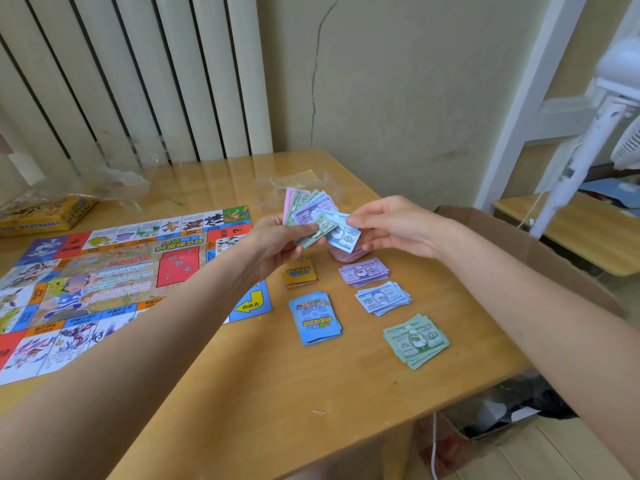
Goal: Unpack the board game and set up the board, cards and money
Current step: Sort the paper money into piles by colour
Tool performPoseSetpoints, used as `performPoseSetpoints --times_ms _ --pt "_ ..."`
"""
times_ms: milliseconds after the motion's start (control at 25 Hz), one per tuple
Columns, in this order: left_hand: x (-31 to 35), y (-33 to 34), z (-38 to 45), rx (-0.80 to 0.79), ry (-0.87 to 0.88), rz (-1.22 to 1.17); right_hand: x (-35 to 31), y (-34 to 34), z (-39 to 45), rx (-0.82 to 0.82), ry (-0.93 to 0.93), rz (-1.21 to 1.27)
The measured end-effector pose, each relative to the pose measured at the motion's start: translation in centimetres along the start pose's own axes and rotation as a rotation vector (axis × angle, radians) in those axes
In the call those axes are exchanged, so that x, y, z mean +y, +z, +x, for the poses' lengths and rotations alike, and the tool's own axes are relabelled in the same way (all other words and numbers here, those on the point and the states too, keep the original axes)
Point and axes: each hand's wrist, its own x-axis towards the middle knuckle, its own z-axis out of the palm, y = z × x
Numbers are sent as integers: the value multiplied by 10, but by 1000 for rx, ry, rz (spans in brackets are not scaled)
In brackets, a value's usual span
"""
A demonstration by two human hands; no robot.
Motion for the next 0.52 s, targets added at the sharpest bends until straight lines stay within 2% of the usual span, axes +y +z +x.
performPoseSetpoints --times_ms 120,240,360,520 --pt "-1 5 -1 -10 -2 7 0 1 1 71 -67 -18" --pt "-5 9 -5 -61 -17 146 1 -3 -2 118 -74 -119" --pt "-6 10 -12 -96 -35 287 4 -13 -12 40 7 -215" --pt "-7 7 -18 -91 -44 280 16 -25 -30 -89 124 -333"
